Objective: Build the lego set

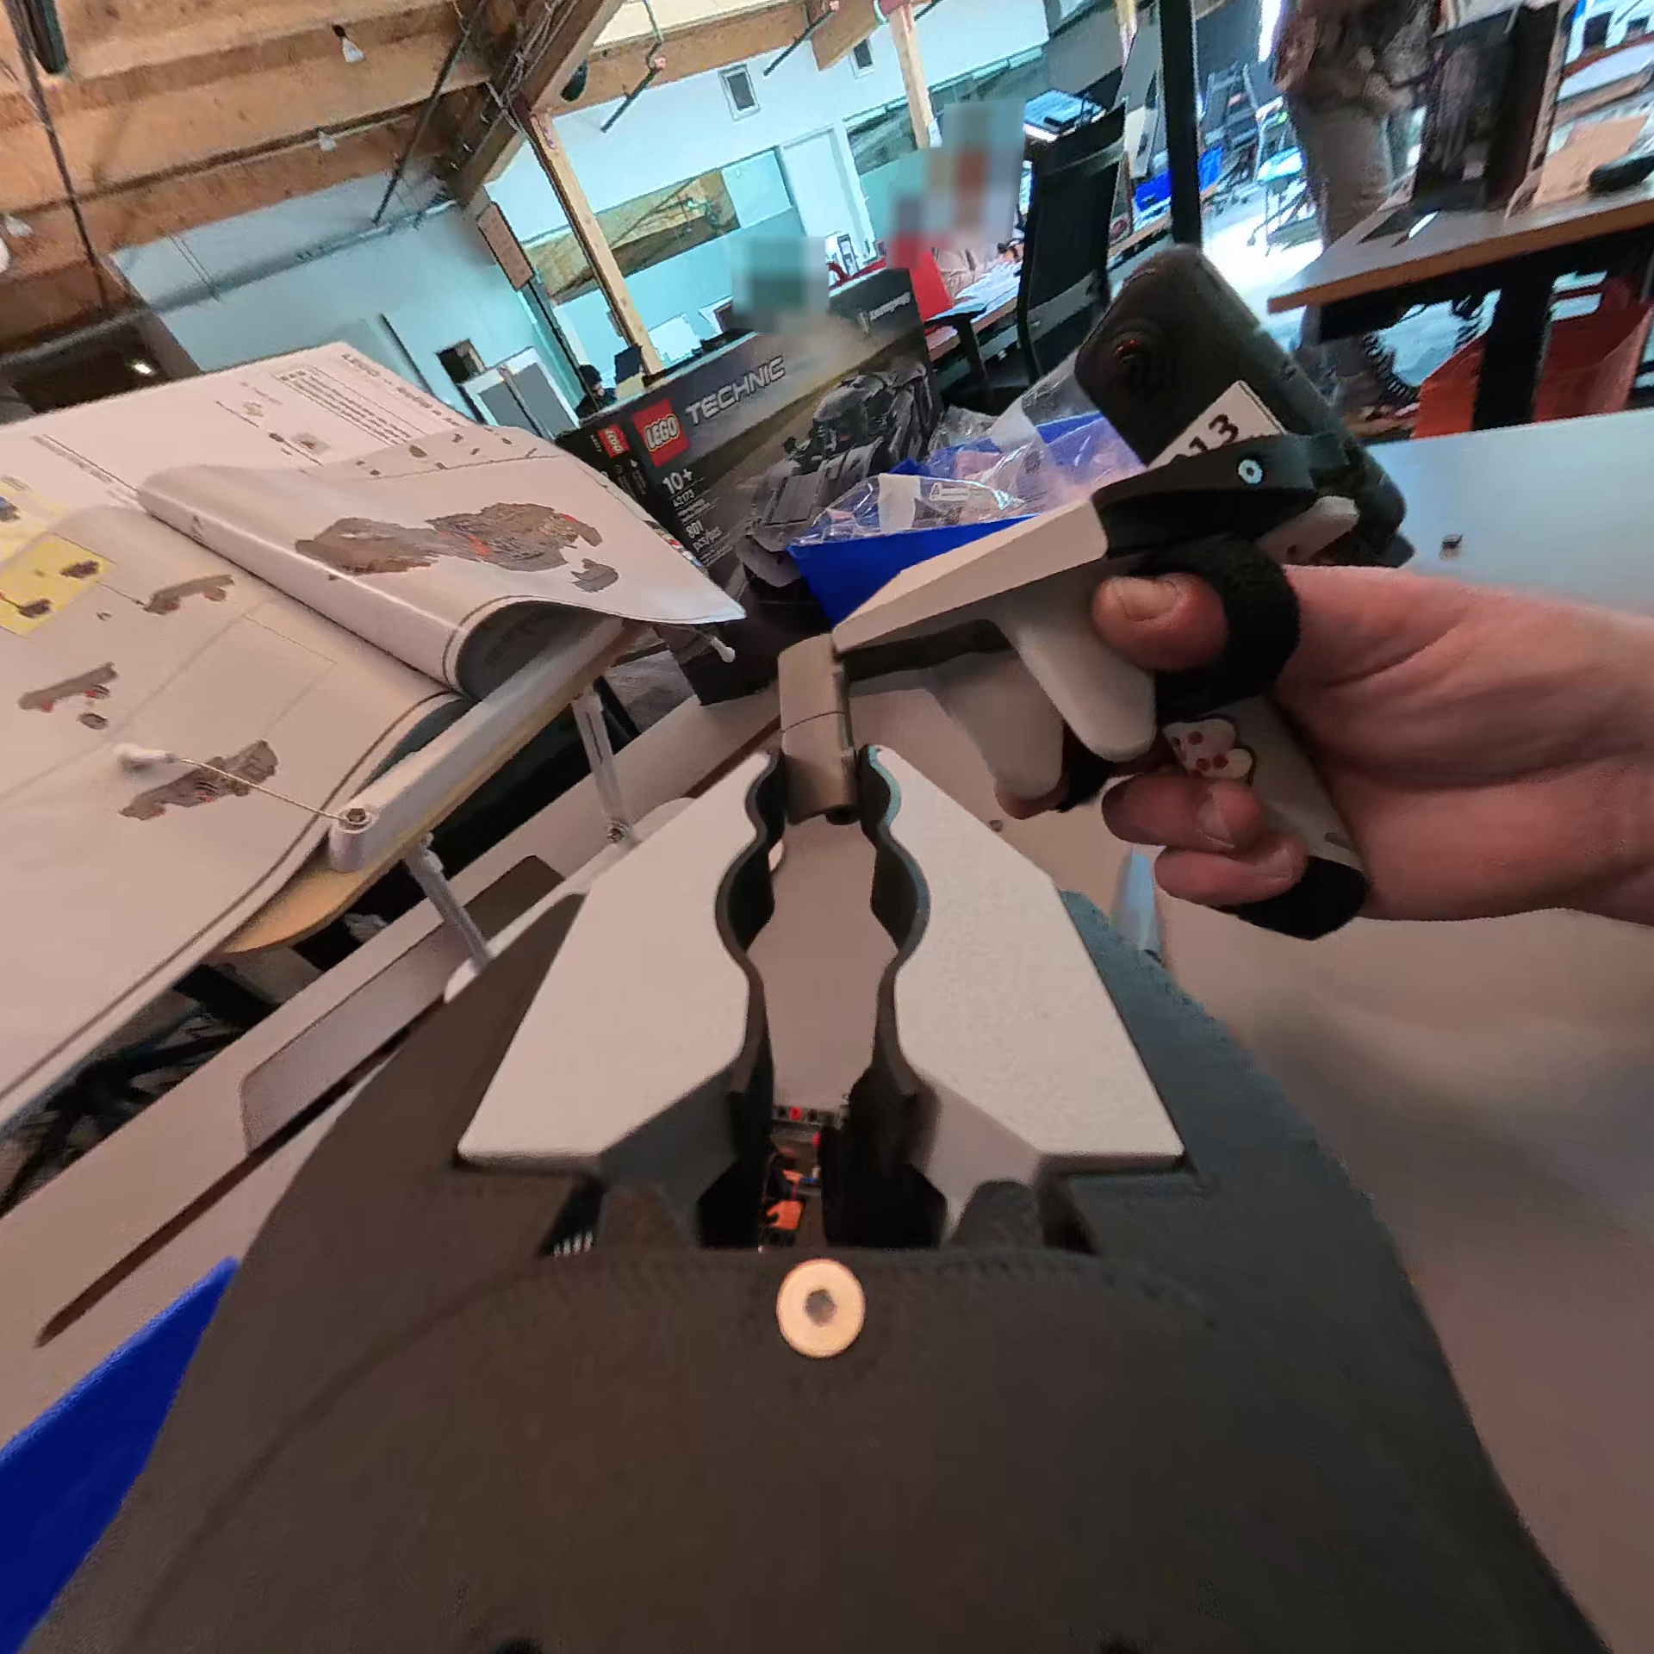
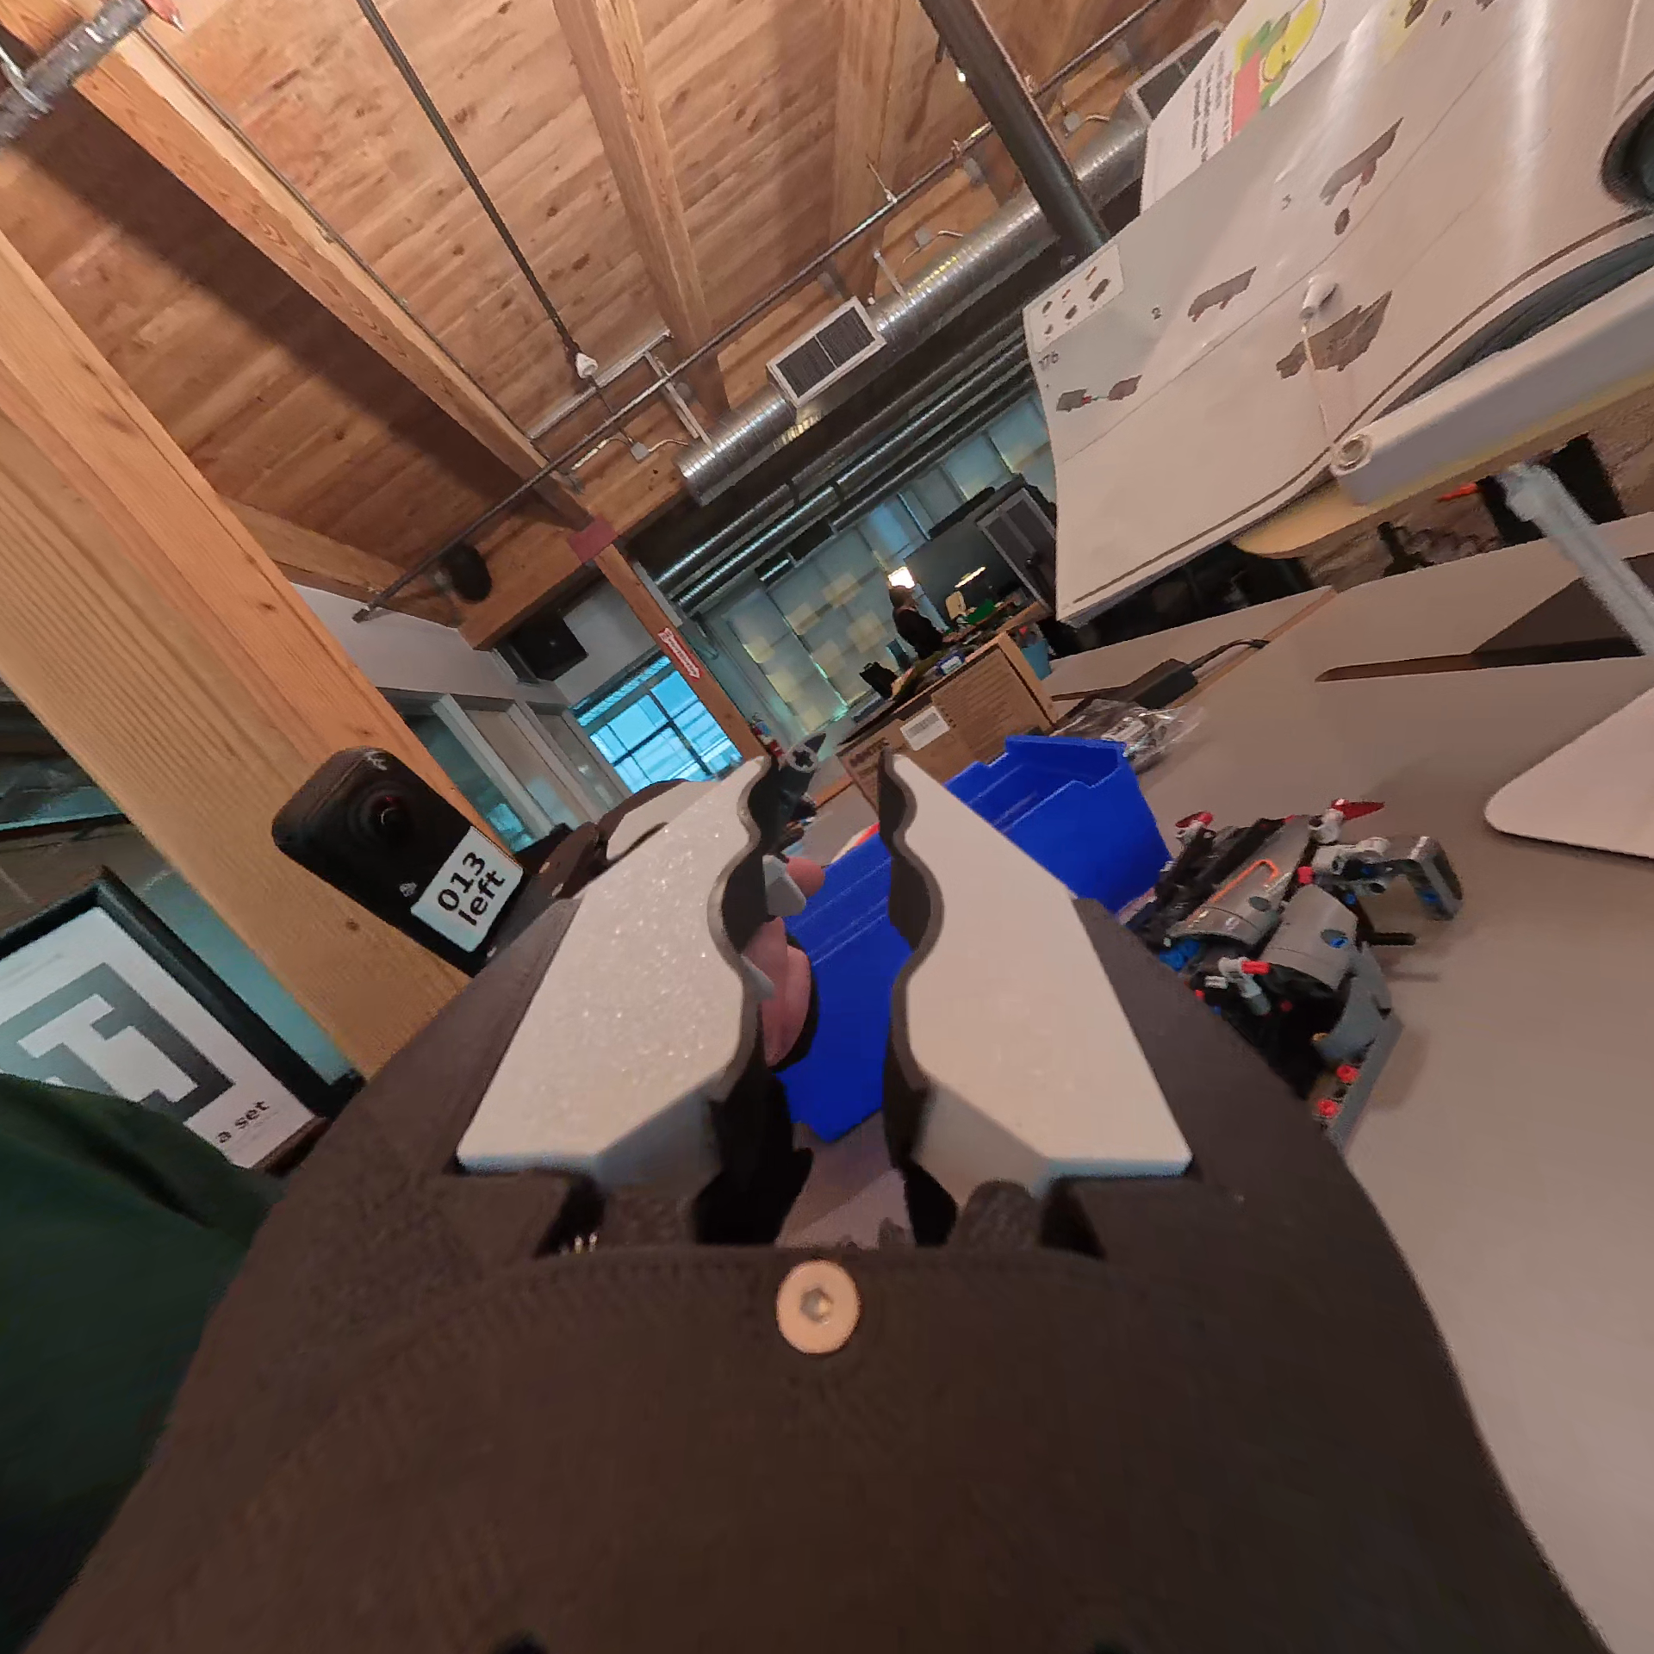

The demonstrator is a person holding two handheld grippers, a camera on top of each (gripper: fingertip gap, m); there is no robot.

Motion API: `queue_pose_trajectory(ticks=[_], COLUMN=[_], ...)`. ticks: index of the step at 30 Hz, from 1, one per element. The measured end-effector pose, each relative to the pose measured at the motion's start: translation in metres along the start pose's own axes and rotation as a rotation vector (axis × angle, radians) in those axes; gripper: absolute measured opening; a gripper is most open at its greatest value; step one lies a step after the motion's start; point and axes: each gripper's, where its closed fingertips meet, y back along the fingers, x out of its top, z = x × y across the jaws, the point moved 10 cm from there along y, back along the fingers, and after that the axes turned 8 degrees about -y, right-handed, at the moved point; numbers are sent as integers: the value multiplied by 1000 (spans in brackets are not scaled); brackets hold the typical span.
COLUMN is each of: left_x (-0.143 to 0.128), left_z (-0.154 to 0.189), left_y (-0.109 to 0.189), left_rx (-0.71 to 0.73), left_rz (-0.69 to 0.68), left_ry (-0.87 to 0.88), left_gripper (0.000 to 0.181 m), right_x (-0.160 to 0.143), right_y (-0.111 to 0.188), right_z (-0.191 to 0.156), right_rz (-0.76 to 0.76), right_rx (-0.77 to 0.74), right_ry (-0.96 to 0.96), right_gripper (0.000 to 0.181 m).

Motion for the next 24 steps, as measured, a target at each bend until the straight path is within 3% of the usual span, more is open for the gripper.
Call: queue_pose_trajectory(ticks=[4,10,16,18,24], left_x=[0,-6,-9,-9,-8], left_z=[-7,-19,-16,-14,-14], left_y=[0,1,-1,-1,1], left_rx=[-104,-314,-512,-551,-569], left_rz=[39,61,-29,-77,-93], left_ry=[124,318,351,344,353], left_gripper=[13,13,13,13,13], right_x=[9,10,-19,-23,-26], right_y=[8,15,-1,-4,-3], right_z=[0,-25,-40,-41,-43], right_rz=[-10,-208,-515,-519,-546], right_rx=[-67,-163,-300,-329,-327], right_ry=[119,737,1322,1388,1383], right_gripper=[31,33,26,13,10])
